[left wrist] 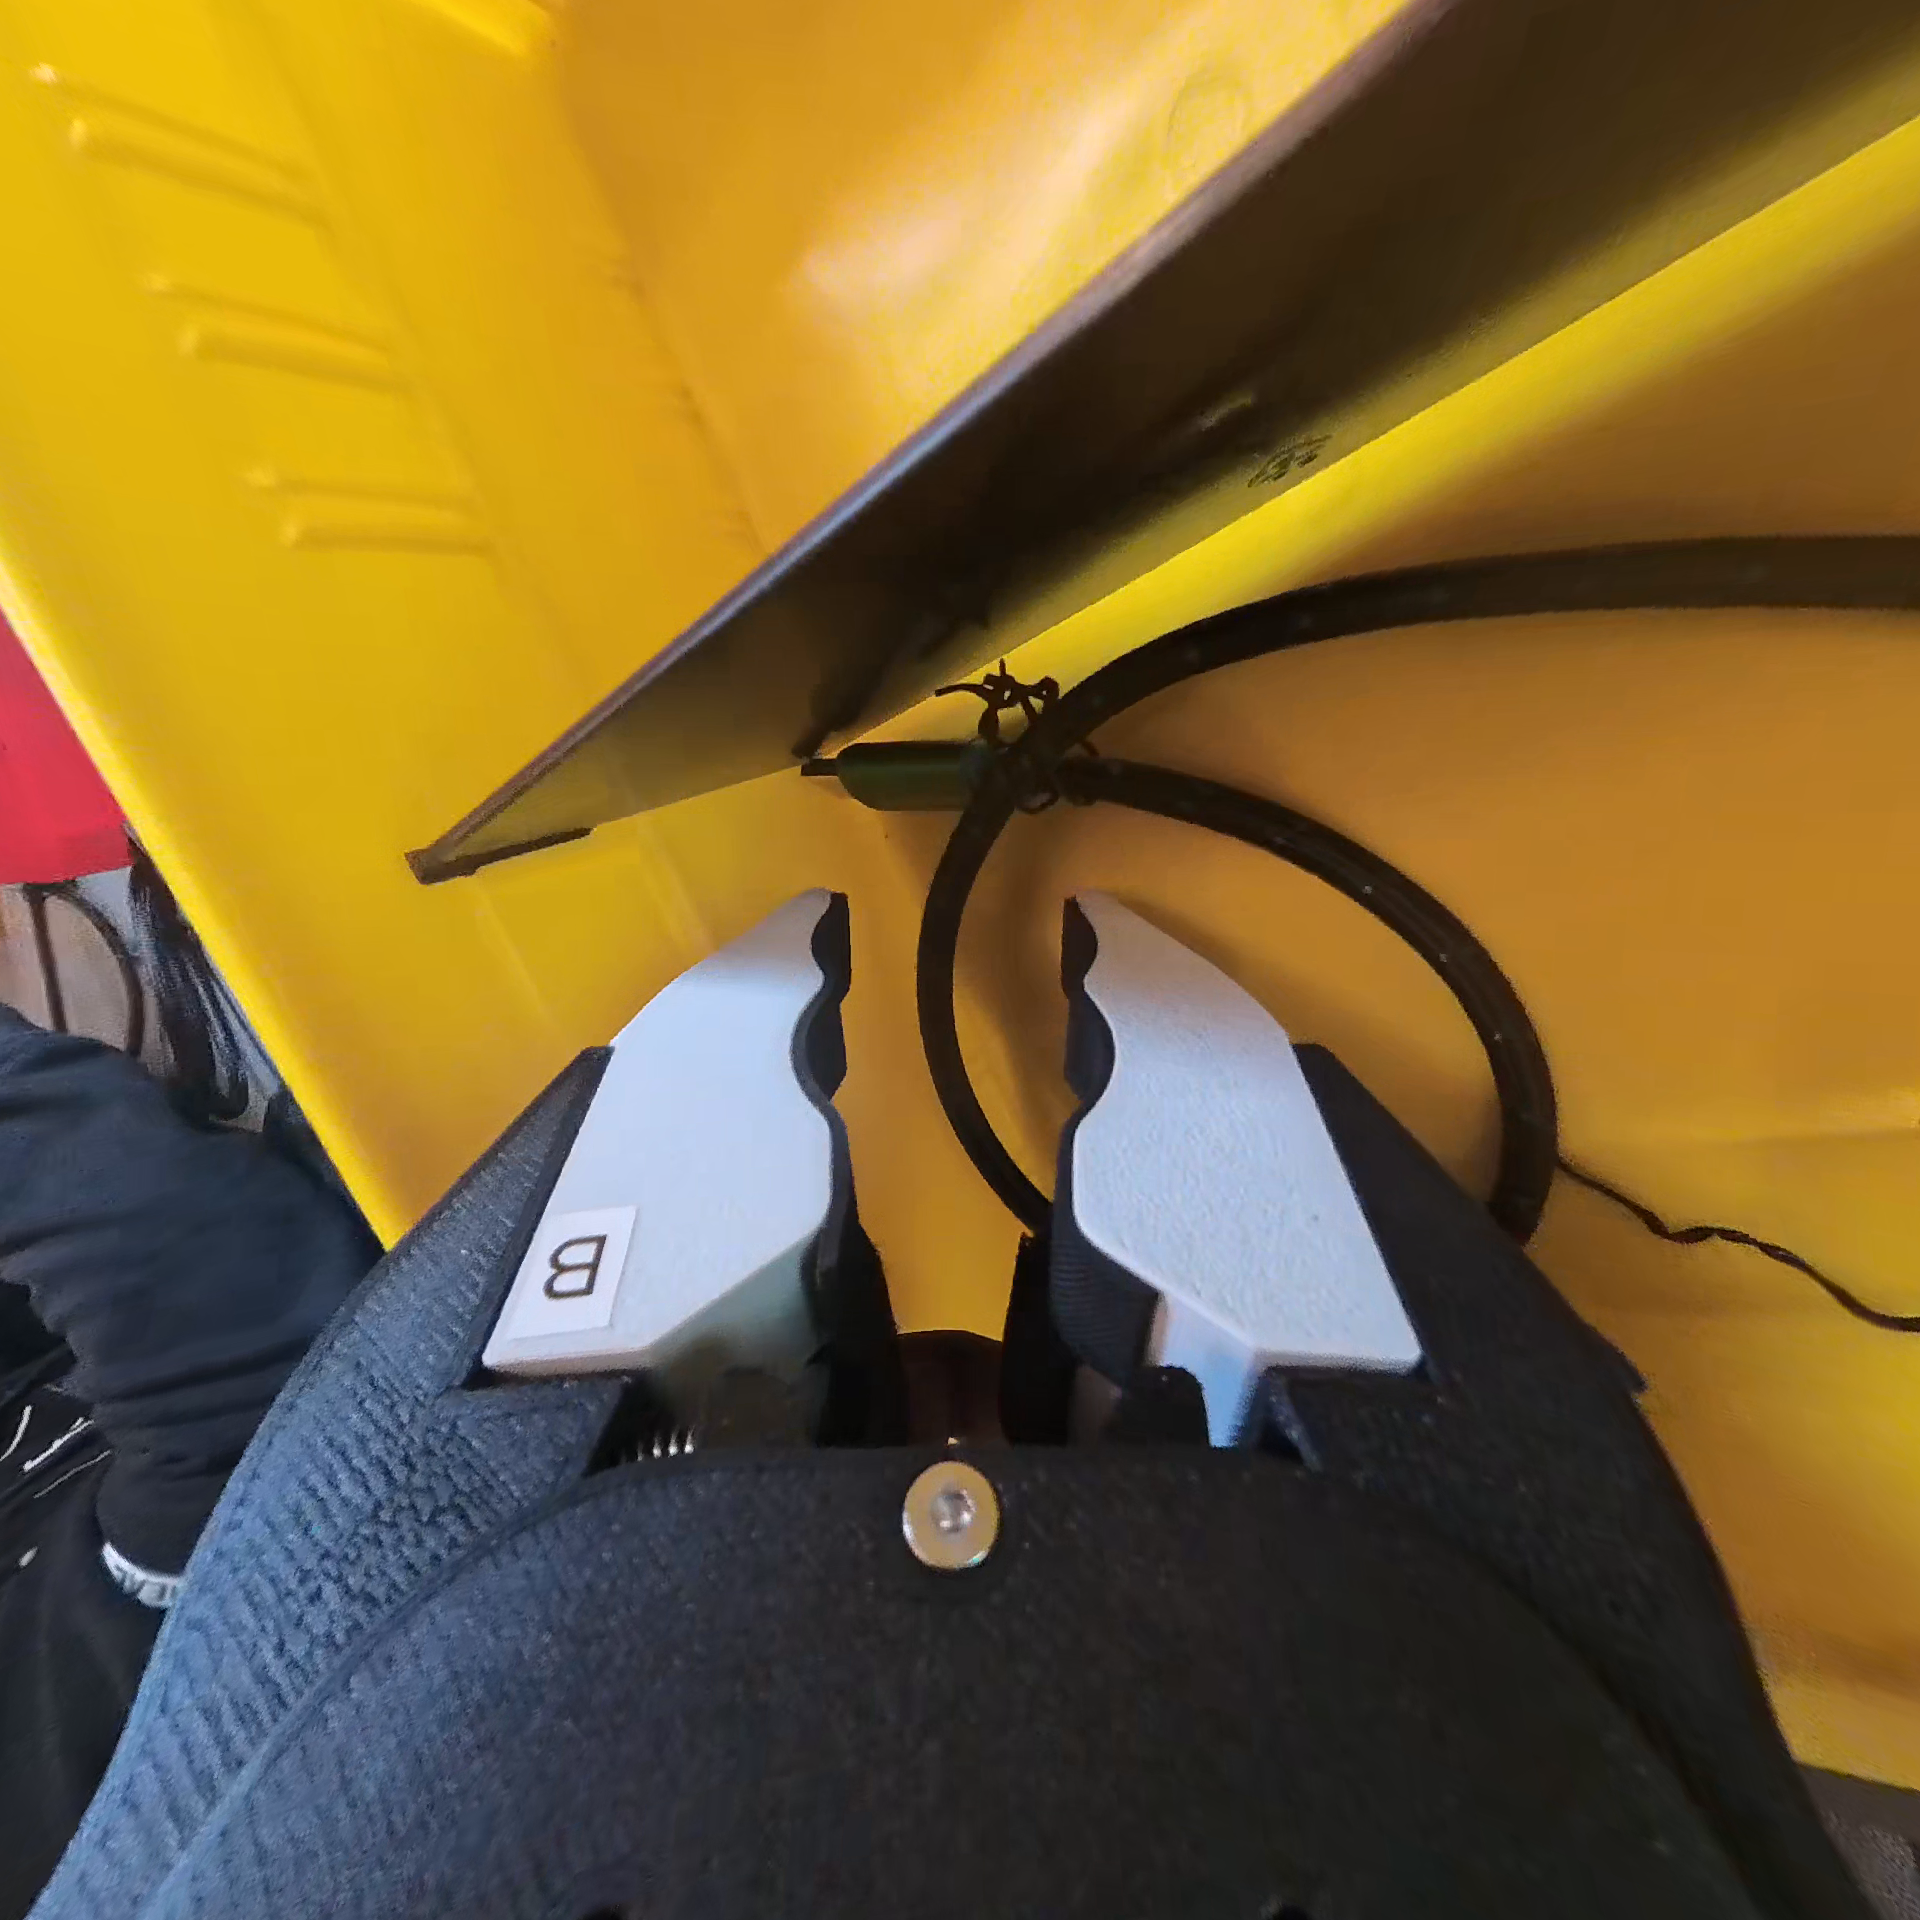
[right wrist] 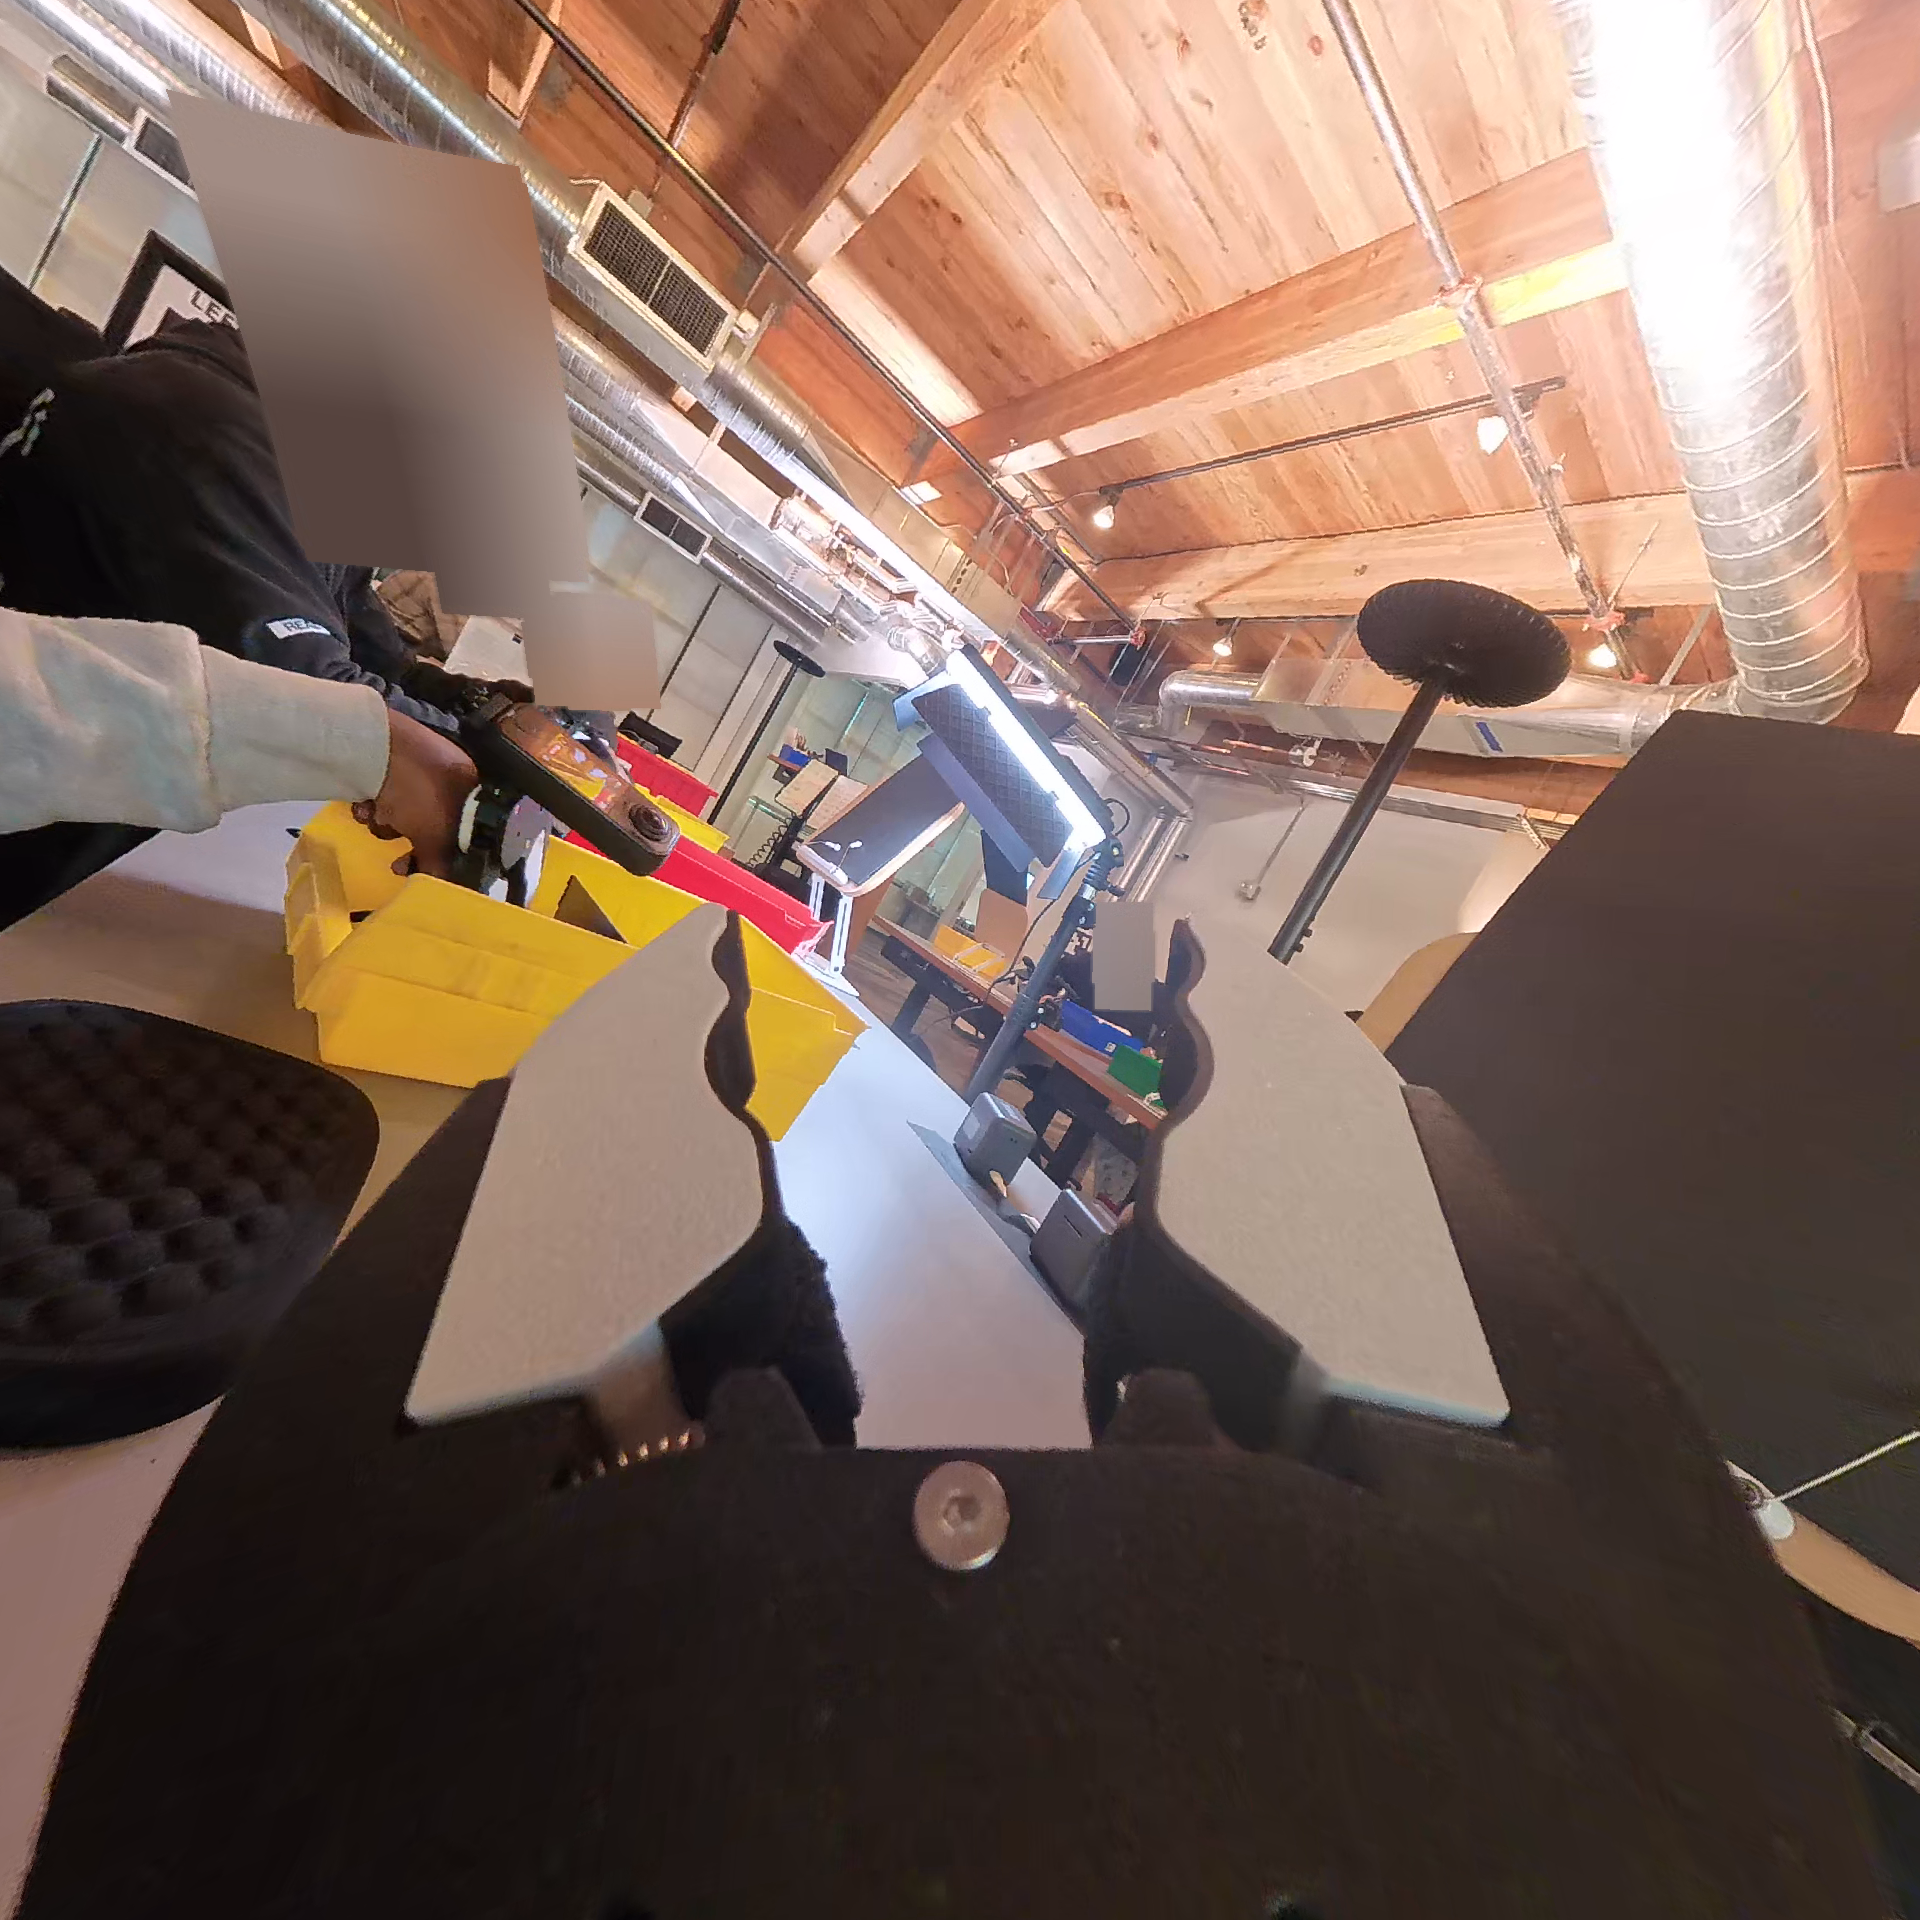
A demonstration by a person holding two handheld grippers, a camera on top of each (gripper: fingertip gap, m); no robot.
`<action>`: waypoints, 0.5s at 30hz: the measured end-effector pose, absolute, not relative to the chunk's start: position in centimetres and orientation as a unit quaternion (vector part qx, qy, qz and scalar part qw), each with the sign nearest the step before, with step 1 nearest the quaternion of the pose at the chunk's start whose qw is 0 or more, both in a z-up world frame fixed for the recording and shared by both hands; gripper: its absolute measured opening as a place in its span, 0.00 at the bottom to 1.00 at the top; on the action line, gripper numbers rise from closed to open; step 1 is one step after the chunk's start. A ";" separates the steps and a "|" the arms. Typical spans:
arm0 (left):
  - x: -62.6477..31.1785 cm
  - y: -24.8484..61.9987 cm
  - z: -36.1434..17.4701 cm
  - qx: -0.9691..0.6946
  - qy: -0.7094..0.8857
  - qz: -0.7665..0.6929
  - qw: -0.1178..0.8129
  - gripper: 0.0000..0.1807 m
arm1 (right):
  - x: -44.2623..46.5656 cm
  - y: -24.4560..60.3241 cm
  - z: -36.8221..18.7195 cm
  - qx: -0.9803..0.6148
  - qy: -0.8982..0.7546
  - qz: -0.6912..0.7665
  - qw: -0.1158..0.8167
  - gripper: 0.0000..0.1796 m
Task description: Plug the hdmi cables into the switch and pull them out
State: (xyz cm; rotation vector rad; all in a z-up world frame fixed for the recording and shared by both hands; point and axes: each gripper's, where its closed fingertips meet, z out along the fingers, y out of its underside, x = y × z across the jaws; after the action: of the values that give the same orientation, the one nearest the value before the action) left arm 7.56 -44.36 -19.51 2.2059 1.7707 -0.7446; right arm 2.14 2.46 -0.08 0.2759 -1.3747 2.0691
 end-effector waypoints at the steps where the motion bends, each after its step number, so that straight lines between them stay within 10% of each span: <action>1: 7.4 -44.4 -19.5 0.749 0.602 -0.255 0.107 0.21 | 2.2 2.4 -0.1 0.105 -0.522 0.785 0.316 0.43; 15: 8.4 -44.3 -15.0 0.714 0.593 -0.357 0.107 0.03 | 2.4 2.3 -0.3 0.115 -0.527 0.779 0.320 0.42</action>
State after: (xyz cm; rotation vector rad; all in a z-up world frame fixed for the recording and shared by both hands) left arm 8.38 -44.33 -14.97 2.1010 1.7458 -1.0504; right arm 2.36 2.29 -0.25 0.3010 -1.3848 2.0478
